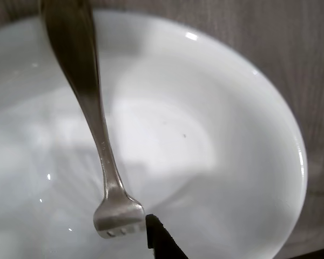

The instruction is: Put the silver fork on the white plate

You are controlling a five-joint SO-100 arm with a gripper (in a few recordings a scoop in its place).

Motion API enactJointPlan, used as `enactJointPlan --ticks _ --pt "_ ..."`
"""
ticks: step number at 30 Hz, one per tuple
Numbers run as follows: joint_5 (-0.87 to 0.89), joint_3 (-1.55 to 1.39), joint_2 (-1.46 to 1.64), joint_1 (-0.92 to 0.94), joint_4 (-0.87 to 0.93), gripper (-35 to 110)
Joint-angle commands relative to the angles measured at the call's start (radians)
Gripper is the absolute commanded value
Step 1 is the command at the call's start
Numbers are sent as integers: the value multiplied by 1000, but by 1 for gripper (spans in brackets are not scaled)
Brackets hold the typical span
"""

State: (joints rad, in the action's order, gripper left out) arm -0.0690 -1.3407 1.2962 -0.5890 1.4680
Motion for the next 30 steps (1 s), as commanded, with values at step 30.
enactJointPlan --ticks 30 --pt "51 -996 1513 578 -175 0"
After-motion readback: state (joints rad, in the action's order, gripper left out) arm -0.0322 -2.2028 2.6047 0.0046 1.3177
